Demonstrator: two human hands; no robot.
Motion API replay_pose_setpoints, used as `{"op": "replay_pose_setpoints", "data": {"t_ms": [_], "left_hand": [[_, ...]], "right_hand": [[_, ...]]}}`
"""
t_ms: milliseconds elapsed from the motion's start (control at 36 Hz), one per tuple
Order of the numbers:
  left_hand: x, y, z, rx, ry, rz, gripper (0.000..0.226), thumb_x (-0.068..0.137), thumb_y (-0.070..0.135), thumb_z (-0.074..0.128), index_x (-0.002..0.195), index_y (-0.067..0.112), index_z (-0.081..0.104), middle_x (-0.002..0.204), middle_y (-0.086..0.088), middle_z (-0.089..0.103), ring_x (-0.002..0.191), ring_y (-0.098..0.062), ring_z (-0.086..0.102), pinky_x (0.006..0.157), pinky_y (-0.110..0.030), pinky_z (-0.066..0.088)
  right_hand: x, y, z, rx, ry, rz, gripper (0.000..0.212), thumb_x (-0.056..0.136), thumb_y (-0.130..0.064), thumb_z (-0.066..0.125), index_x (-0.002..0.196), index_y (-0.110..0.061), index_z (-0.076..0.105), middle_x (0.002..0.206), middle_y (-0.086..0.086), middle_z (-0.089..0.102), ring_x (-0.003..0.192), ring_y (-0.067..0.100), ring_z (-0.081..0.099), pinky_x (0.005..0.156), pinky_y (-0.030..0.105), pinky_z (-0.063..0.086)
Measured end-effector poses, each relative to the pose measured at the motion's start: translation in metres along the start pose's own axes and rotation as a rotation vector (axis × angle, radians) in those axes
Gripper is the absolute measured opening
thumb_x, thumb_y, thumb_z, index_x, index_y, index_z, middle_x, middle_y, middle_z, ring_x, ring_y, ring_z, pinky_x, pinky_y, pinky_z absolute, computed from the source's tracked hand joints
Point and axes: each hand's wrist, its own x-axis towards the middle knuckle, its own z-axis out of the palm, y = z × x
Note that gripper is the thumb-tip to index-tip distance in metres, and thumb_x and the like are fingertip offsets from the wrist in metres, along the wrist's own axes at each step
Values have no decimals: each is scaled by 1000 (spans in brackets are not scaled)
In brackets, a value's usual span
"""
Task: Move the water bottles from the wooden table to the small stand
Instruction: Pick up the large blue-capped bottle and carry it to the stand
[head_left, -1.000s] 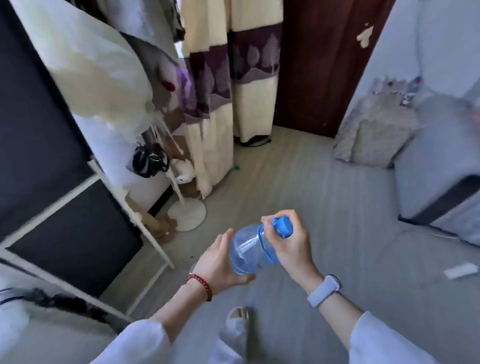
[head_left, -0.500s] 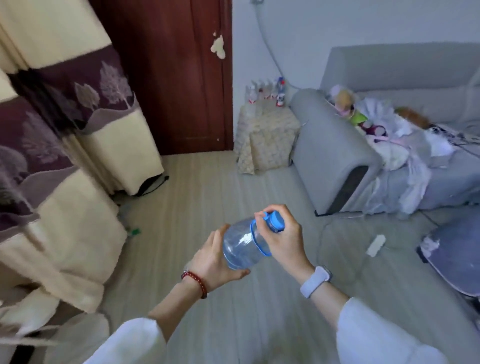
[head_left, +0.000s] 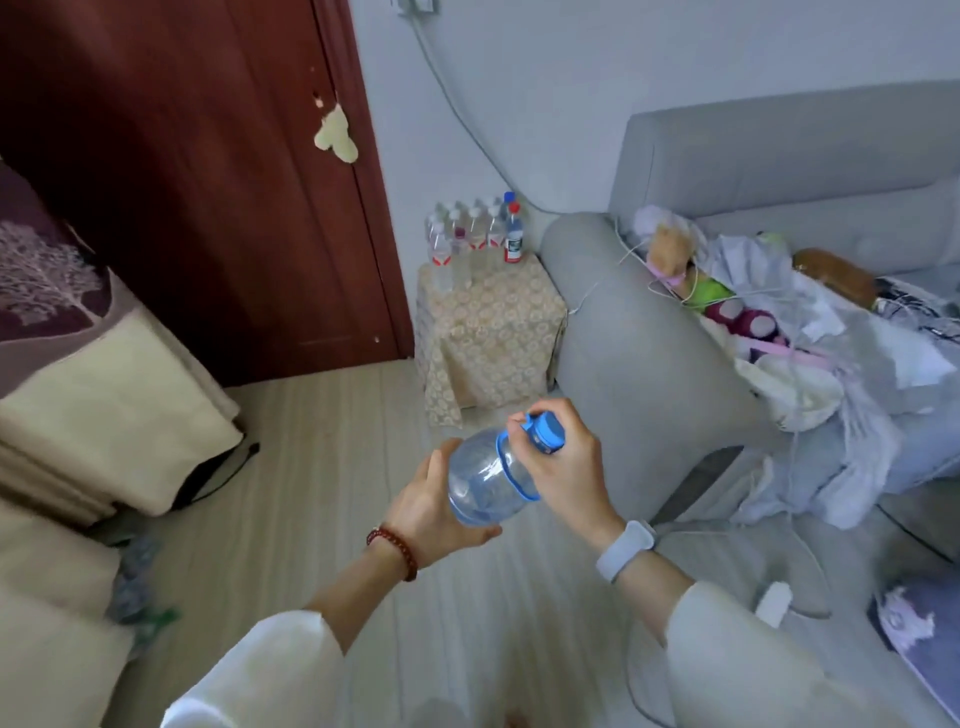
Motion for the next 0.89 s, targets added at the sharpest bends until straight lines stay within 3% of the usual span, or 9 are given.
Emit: {"op": "replay_pose_setpoints", "data": {"t_ms": [167,306,444,528,611,667,722,806,889], "left_hand": [[130,2,-4,-13,-6,11,102,51,38,86,132,23,26,130,2,47,111,-19,54,86,-25,44],[246,-15,-2,-41,-23,13,102,52,39,85,133,22,26,127,2,47,110,-19,53,83,-23,42],[371,-29,-12,-150,-36,-36,102,53,33,86,133,22,23,124,3,51,110,-16,53,83,-21,40],[443,-31,-22,-198,-43,-57,98,53,30,86,129,28,24,119,9,51,106,-11,54,80,-20,42],[508,-32,-29,-194,-44,-89,98,52,36,85,131,29,27,124,10,50,108,-9,53,88,-27,47],[550,-31,-37,-127,-56,-67,86,52,41,82,125,31,38,119,12,54,105,-10,55,89,-32,49],[589,-34,-45,-41,-85,-21,76,59,36,81,124,27,42,119,10,52,110,-12,51,94,-28,43],[644,-56,-54,87,-71,-27,70,72,29,74,131,13,41,138,-4,39,129,-21,36,105,-28,28],[693,-84,-58,156,0,-145,55,82,25,65,130,11,42,144,-11,33,133,-25,31,109,-31,26]], "right_hand": [[126,43,9,-61,-44,14,22,76,-18,71,81,-22,50,75,-13,64,70,-6,61,64,4,43],[231,94,33,-212,-112,37,25,77,-33,69,88,-18,53,83,5,71,74,21,66,70,32,50],[352,126,71,-286,-150,10,25,77,-27,71,89,-12,55,78,7,69,68,24,64,63,31,48],[418,140,89,-308,-160,17,25,76,-26,71,91,-11,57,81,6,70,71,23,65,67,33,52],[474,156,101,-334,-159,35,26,76,-26,71,92,-11,58,82,5,69,73,24,64,69,35,53],[509,170,110,-351,-165,49,26,75,-24,72,93,-11,58,83,6,69,73,25,64,68,36,53],[545,187,119,-374,-187,53,25,74,-22,72,93,-12,59,84,6,69,73,25,64,67,34,52],[597,218,135,-423,-226,39,26,75,-23,72,94,-11,59,79,7,69,68,26,63,63,37,52],[642,257,149,-474,-331,20,28,78,-29,69,97,-13,57,77,8,67,66,26,61,61,37,51]]}}
